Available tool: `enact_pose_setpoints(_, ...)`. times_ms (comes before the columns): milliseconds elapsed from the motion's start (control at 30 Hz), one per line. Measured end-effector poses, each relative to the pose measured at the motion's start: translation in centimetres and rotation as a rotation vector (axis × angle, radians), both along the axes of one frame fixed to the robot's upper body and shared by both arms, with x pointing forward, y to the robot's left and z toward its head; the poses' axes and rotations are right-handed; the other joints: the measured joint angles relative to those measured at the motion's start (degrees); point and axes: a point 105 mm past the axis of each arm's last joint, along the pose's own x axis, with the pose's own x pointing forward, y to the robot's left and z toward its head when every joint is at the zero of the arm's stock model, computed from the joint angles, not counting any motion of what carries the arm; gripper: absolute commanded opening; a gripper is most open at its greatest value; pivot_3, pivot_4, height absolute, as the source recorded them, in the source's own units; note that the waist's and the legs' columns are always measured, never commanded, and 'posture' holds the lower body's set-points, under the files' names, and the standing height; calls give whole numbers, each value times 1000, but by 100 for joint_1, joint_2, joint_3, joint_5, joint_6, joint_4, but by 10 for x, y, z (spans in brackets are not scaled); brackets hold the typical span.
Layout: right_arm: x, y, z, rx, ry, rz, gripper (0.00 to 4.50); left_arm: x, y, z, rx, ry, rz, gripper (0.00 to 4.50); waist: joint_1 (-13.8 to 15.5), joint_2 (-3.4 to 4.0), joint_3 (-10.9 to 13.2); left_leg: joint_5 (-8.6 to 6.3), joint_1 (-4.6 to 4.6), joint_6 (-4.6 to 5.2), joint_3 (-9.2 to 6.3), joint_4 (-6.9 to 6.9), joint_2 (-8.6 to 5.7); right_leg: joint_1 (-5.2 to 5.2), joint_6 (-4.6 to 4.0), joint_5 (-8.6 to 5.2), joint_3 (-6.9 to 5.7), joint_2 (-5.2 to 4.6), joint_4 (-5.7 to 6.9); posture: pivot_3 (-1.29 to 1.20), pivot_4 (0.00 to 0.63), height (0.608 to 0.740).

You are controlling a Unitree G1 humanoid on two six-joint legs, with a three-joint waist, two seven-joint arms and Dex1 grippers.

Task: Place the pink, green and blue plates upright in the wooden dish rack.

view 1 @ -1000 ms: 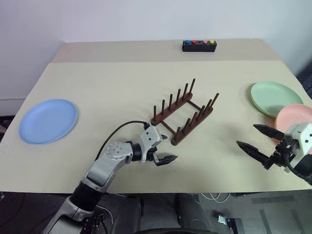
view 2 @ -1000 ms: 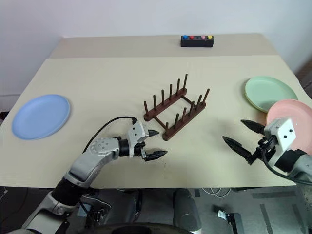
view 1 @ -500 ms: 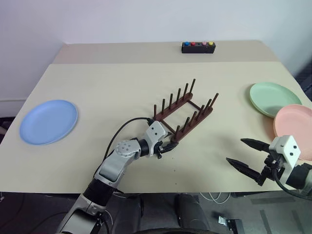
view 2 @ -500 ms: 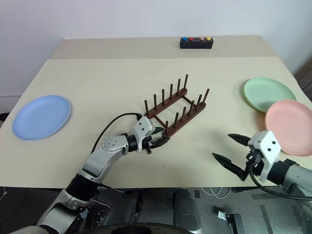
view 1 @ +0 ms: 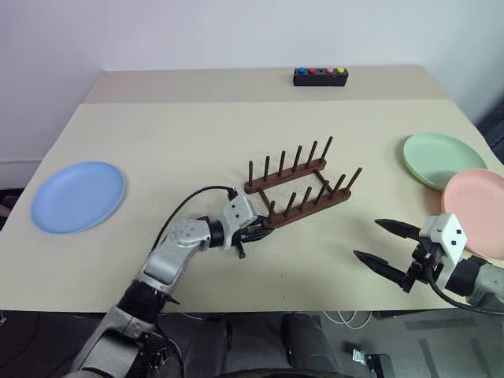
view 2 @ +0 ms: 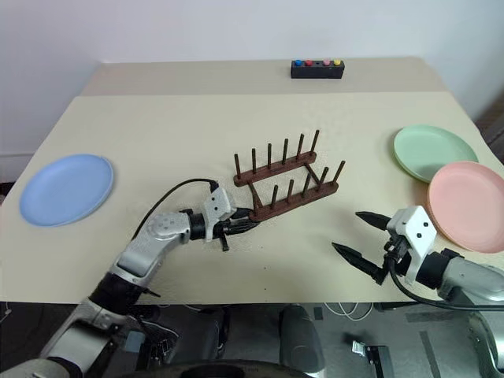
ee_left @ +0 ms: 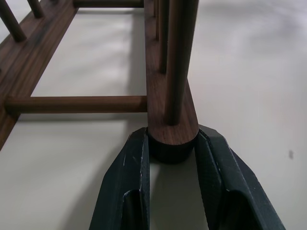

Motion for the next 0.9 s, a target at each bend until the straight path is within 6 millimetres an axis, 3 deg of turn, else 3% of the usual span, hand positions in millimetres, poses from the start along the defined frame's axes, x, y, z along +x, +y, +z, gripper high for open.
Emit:
enact_pose_setpoints(167,0,1,-3,18,-16,-16,4500,14,4,7,27,16,-128,748,15,-2,1,-1,-8,2,-2,-3,-2,-3,-2,3,-1,-1,-4,0,150,740)
enact_pose_setpoints(500,-12,-3,-15,36,4,-84,4500,21,-15,5,66,-48,-323,748,-10,-6,5,-2,-23,4,-3,-3,-2,-20,19,14,0,-1,-2,0,150,740)
enact_pose_setpoints(900,-20,-3,-18,31,10,-109,4500,28,-24,3,64,-120,-347,748,-5,-8,6,-2,-30,4,-5,0,-3,-23,21,15,-1,-1,-1,0,150,740)
